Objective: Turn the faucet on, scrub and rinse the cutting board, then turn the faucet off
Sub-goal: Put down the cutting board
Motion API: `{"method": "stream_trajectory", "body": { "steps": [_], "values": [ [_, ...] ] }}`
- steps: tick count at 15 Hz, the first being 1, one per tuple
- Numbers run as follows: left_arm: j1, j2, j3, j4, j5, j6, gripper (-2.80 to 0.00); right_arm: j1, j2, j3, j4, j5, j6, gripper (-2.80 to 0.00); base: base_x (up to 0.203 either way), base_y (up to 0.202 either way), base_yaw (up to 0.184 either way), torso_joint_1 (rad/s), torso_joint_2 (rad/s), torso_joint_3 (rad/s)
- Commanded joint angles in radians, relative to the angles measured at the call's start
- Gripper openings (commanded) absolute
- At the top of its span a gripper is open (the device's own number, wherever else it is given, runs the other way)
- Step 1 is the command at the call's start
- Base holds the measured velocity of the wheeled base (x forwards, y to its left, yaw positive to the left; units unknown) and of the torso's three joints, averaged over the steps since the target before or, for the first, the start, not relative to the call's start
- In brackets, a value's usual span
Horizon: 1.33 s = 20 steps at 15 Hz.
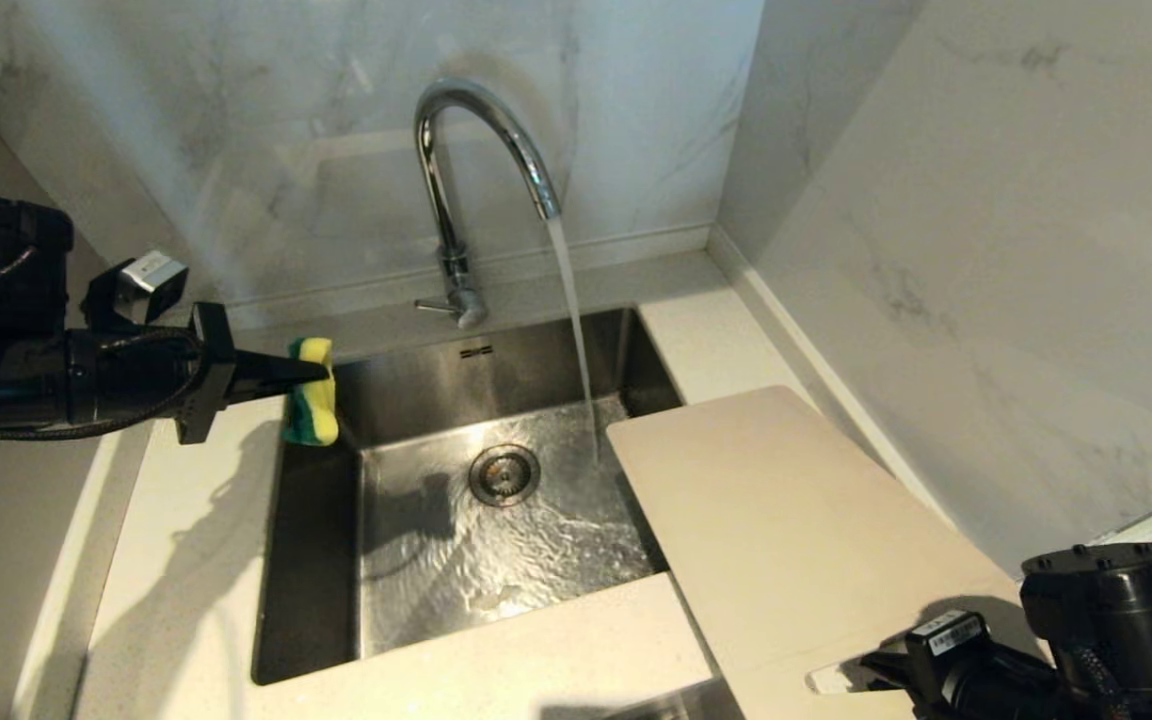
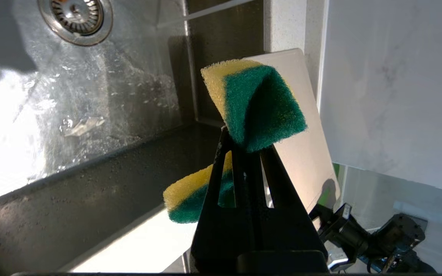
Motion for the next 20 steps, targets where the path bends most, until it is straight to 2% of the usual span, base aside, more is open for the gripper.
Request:
{"method": "stream_trajectory", "body": {
  "steps": [1,5,7,10,20],
  "values": [
    [-0.01,0.04,-0.003,-0.015,-0.003,-0.004,-2.8,0.001,0.042,0.002,0.025,0.004,-0.005,-2.8,0.0,0.0,0.0,0.0,0.0,0.0],
    [-0.02,0.058,-0.006,-0.044,-0.004,-0.005,-2.8,0.004,0.115,-0.004,0.029,0.029,0.019,-2.8,0.0,0.0,0.0,0.0,0.0,0.0],
    [-0.024,0.065,-0.01,-0.046,-0.005,-0.004,-2.8,0.004,0.162,-0.005,0.031,0.066,0.022,-2.8,0.0,0.0,0.0,0.0,0.0,0.0],
    [-0.024,0.101,-0.026,-0.08,-0.006,-0.007,-2.8,0.038,0.224,-0.011,0.03,0.115,0.119,-2.8,0.0,0.0,0.0,0.0,0.0,0.0],
    [-0.01,0.134,-0.049,-0.125,-0.013,-0.008,-2.8,0.067,0.376,-0.046,0.03,0.116,0.124,-2.8,0.0,0.0,0.0,0.0,0.0,0.0]
  ]
}}
